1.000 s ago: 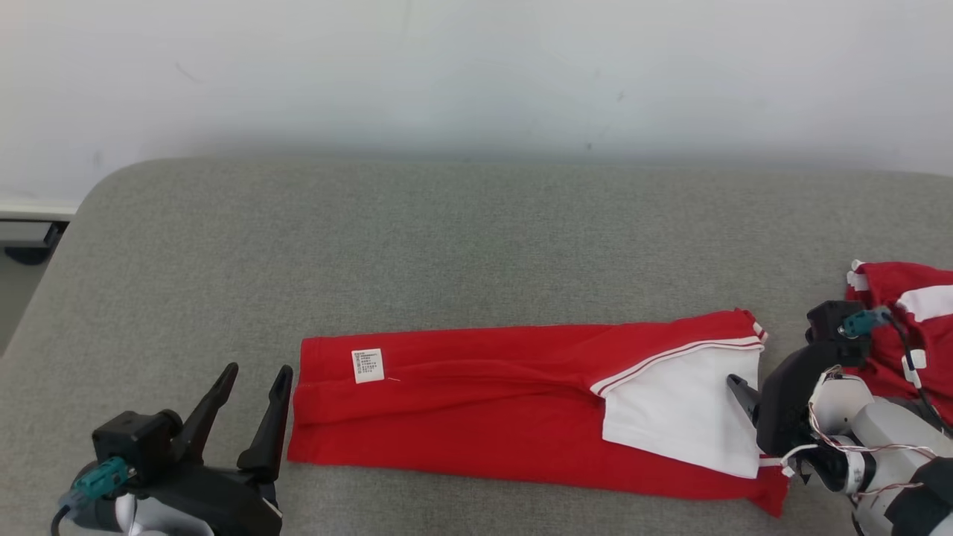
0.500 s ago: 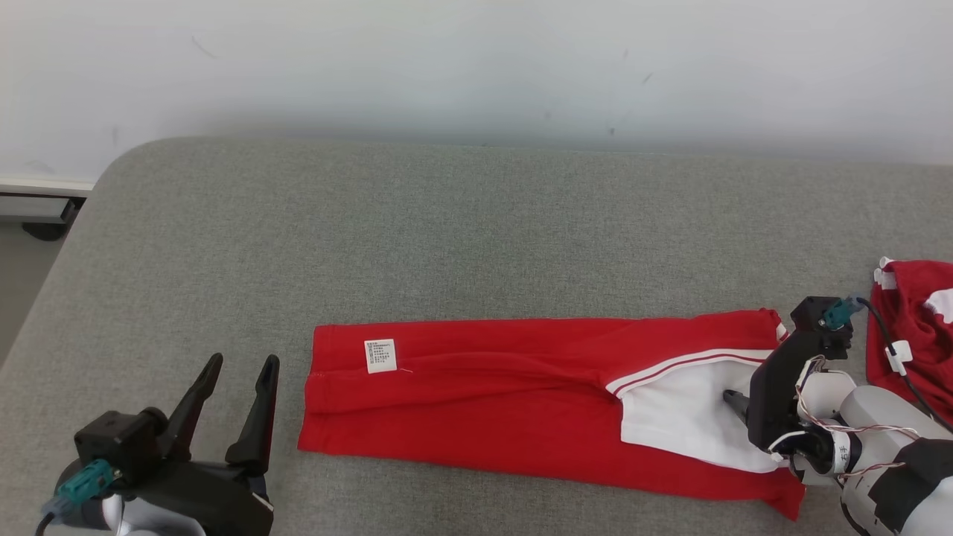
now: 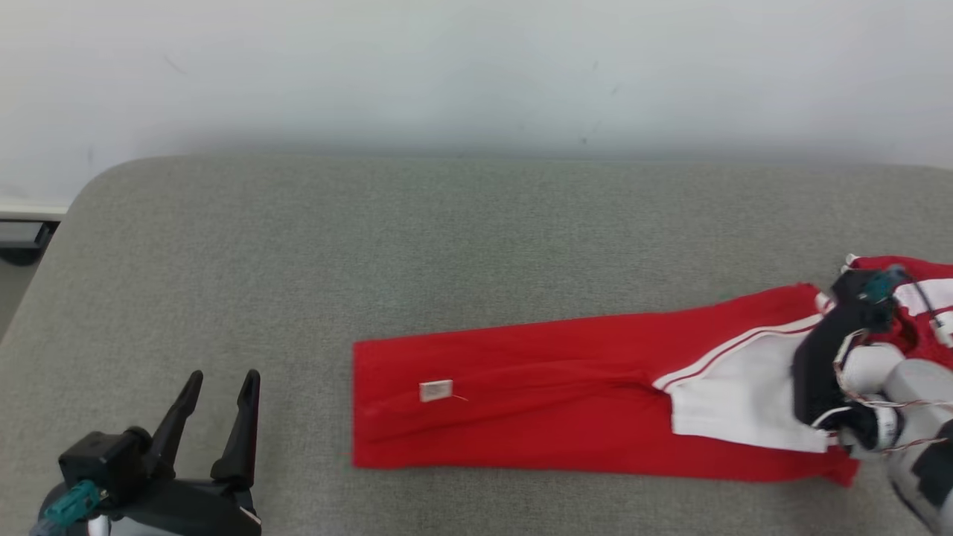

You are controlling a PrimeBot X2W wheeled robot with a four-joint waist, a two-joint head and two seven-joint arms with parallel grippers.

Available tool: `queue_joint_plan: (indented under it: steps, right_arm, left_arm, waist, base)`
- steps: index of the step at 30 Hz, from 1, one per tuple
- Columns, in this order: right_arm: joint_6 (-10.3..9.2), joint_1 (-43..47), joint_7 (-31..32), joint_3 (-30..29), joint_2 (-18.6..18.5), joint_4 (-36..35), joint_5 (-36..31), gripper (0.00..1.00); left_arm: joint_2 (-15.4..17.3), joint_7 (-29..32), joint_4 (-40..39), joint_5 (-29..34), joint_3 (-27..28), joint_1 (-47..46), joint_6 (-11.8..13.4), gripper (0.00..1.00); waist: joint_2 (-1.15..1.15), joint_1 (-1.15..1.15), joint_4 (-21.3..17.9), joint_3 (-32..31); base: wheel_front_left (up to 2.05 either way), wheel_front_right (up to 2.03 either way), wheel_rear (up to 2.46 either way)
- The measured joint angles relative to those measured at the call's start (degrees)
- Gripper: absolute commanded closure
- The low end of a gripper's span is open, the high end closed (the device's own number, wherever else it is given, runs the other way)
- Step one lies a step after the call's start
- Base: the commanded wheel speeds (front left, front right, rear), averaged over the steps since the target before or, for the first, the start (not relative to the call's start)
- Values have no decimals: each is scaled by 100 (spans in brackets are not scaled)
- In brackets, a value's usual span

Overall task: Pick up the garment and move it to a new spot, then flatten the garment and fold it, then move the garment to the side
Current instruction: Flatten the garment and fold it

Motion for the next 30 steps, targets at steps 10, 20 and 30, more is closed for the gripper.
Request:
queue_joint_plan:
  steps: [10,20,30]
  right_arm:
    - [698,53,236,-319,110,-570,700,100]
    - [1071,132,1098,-650,391,-1574,1769,100]
    - [778,82,1573,-622,656,-2126,2007,100]
  left_arm:
    - [-107,0,4,52,64,206,0,0]
    - [-290,12,15,107,21,300,1,0]
    - [-475,78,36,119,-131,259,1,0]
  waist:
    - [0,0,-214,-160]
    - [0,-1,-230,-273]
    - [-1,-1,44,-216]
  base:
    - [0,0,0]
    - [0,0,0]
    - [0,0,0]
